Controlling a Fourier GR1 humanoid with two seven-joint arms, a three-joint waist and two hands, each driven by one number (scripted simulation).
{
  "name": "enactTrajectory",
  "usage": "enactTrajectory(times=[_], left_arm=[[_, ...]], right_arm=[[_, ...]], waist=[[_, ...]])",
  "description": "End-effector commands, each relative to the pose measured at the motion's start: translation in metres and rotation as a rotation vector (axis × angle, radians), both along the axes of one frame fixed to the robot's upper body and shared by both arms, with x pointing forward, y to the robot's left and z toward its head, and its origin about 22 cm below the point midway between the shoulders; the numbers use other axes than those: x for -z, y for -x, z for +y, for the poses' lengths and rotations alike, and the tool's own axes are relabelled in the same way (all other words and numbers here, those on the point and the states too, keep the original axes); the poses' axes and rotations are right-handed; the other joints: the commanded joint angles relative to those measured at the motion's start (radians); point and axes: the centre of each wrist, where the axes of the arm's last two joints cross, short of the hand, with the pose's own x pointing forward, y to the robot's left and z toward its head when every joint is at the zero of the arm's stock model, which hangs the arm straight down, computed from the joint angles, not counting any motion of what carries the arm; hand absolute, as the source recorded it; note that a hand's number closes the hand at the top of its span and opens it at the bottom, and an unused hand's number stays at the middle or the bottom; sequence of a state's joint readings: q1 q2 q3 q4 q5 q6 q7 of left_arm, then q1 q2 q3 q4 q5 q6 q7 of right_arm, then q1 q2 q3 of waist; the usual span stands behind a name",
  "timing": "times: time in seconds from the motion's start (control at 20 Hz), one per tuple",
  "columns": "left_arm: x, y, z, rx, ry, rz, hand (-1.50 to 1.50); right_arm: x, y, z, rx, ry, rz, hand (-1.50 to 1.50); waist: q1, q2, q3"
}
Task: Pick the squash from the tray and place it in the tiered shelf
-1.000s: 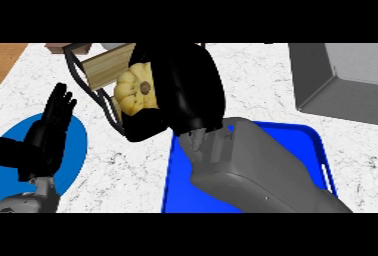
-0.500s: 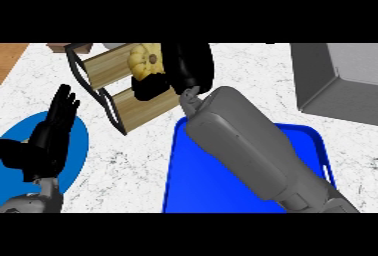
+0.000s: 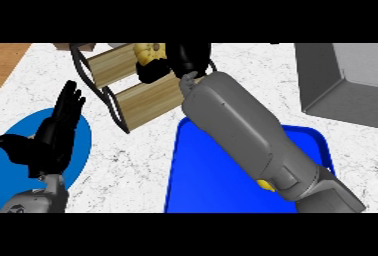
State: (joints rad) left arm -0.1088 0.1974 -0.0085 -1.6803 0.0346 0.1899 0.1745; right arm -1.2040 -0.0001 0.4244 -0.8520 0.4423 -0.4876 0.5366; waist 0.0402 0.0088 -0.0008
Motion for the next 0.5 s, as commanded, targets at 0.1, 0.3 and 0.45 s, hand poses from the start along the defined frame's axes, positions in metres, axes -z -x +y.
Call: enactTrajectory(times=[0.1,0.3,0.45], left_arm=[[-0.006,-0.019,-0.011,0.004,0.017,-0.012,0.00],[0.016,-0.002,-0.002,0.012,-0.001,-0.003,0.00],[0.010,0.004,-0.009,0.017,0.001,0.001,0.00]], right_arm=[[0.008,-0.022,-0.010,0.000,-0.103,0.081,-1.50],[0.019,-0.027,-0.009,-0.022,-0.096,0.099,-1.50],[0.017,-0.031,-0.010,-0.054,-0.121,0.101,-1.50]], waist=[[0.004,0.006,0.000],[0.014,0.005,0.000],[0.017,0.004,0.000]])
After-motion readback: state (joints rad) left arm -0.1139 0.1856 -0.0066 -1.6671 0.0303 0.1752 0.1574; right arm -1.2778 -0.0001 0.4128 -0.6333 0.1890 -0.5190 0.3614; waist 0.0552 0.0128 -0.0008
